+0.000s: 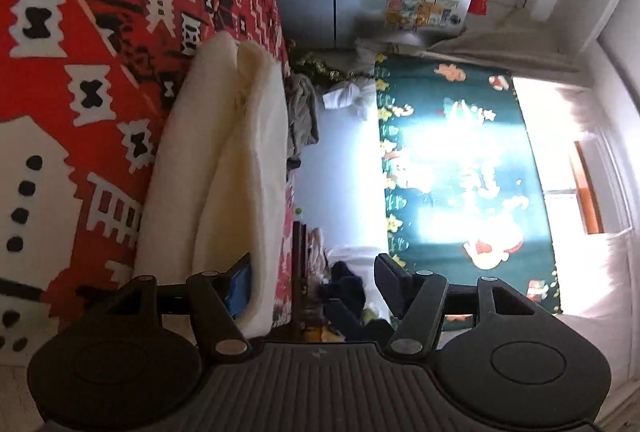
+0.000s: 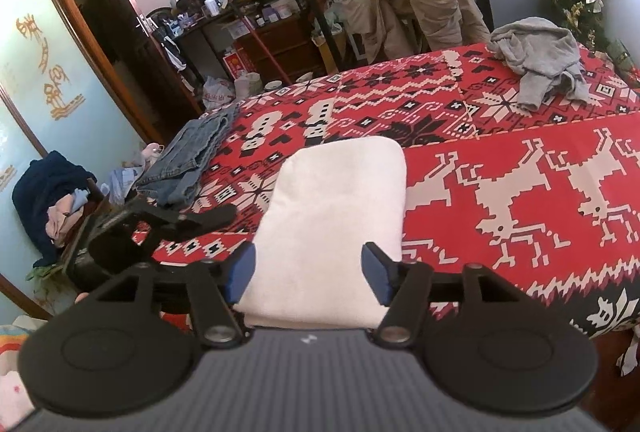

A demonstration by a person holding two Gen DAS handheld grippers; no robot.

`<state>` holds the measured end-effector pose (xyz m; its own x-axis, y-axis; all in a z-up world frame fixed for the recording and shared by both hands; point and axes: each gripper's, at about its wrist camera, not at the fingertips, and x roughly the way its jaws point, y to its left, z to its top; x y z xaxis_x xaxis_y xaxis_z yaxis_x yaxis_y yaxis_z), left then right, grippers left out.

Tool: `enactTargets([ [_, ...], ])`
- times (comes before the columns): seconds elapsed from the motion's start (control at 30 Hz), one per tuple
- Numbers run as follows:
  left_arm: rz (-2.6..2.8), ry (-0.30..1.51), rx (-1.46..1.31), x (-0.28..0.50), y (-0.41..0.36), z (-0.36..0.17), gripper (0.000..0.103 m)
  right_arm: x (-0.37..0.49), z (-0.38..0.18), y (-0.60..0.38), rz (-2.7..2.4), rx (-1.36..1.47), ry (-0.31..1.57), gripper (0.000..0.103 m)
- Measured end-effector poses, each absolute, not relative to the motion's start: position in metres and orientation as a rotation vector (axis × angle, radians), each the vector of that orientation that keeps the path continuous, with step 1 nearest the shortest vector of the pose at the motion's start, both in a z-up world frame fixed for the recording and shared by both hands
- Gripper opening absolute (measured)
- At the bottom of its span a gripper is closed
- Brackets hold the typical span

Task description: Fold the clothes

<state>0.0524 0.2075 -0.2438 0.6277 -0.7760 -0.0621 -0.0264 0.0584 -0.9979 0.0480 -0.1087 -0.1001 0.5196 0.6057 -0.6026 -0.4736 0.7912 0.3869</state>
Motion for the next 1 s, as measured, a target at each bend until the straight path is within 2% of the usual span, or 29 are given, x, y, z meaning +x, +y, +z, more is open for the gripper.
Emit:
enactTargets([
  [0.03, -0.653, 0.734, -1.414, 0.052, 0.208, -0.244, 0.062, 0.047, -0.100, -0.109, 0.646, 0.179, 0.787, 0.080],
  [0.3, -0.635, 0.772, -1.362, 0.051, 0.205, -0.245, 0.062, 0.045, -0.094, -0.112, 0.613, 0.138, 0.750, 0.102],
  [0.37, -0.611, 0.795, -1.326, 0.052, 0.204, -0.245, 0.061, 0.045, -0.092, -0.114, 0.594, 0.129, 0.741, 0.102],
  [0.47, -0.582, 0.822, -1.214, 0.053, 0.200, -0.236, 0.052, 0.048, -0.090, -0.114, 0.521, 0.089, 0.754, 0.102],
  [0.53, -0.547, 0.832, -1.114, 0.052, 0.196, -0.227, 0.036, 0.047, -0.089, -0.112, 0.451, 0.019, 0.748, 0.102],
  [0.57, -0.519, 0.838, -1.065, 0.051, 0.194, -0.223, 0.010, 0.047, -0.088, -0.111, 0.428, -0.012, 0.743, 0.102],
  [0.6, -0.490, 0.844, -1.020, 0.050, 0.193, -0.219, 0.005, 0.047, -0.087, -0.111, 0.433, -0.030, 0.736, 0.102],
  [0.8, -0.428, 0.762, -0.975, 0.029, 0.200, -0.192, 0.004, 0.047, -0.077, -0.122, 0.403, 0.019, 0.682, 0.102],
  [0.9, -0.380, 0.803, -0.960, 0.024, 0.206, -0.203, 0.004, 0.057, -0.077, -0.132, 0.377, 0.102, 0.703, 0.102],
  [0.97, -0.361, 0.836, -1.036, 0.023, 0.211, -0.219, 0.004, 0.073, -0.084, -0.137, 0.442, 0.125, 0.810, 0.096],
  [1.0, -0.357, 0.840, -1.069, 0.021, 0.214, -0.226, 0.004, 0.078, -0.089, -0.137, 0.452, 0.135, 0.851, 0.087],
])
